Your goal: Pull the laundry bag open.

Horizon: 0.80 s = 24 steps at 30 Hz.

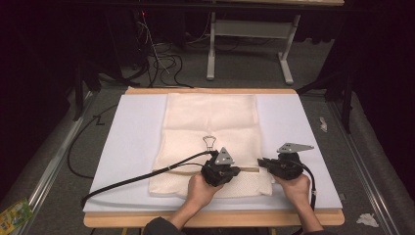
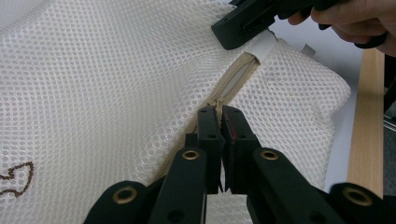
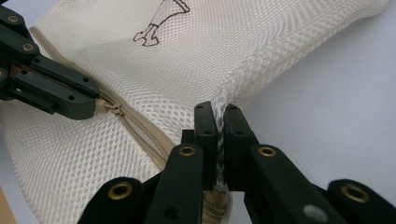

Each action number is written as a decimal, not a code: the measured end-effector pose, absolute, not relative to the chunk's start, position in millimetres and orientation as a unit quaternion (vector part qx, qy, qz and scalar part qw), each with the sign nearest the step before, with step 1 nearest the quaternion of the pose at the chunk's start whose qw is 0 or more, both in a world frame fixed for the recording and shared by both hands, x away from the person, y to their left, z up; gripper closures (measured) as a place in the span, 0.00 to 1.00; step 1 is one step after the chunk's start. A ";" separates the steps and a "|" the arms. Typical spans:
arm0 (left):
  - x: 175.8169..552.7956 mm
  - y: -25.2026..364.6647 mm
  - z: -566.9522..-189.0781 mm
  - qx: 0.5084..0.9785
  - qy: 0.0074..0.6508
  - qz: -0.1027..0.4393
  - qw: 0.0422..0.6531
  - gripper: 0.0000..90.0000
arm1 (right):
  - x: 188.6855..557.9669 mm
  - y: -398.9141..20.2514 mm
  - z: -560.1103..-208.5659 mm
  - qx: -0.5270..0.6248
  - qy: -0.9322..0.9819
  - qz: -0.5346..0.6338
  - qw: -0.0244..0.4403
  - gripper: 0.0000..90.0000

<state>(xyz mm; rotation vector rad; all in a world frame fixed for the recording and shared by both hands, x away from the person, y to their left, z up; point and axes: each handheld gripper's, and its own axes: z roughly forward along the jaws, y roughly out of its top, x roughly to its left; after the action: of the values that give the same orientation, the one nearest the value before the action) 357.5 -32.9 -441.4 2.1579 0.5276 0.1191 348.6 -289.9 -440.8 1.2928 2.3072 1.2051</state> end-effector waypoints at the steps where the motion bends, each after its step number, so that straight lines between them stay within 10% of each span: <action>1: 357.4 -32.6 -441.3 0.870 0.213 0.049 0.442 0.97 | 348.6 -289.7 -441.1 0.442 0.788 0.412 0.116 0.98; 24: 356.6 -13.9 -440.4 0.864 0.222 0.054 0.449 0.97 | 350.0 -287.4 -442.8 0.441 0.791 0.407 0.119 0.97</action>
<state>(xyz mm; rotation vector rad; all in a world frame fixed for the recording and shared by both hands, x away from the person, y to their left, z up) 356.6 -13.9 -440.4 2.1379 0.5495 0.1324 350.0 -287.4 -442.8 1.2897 2.3128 1.1910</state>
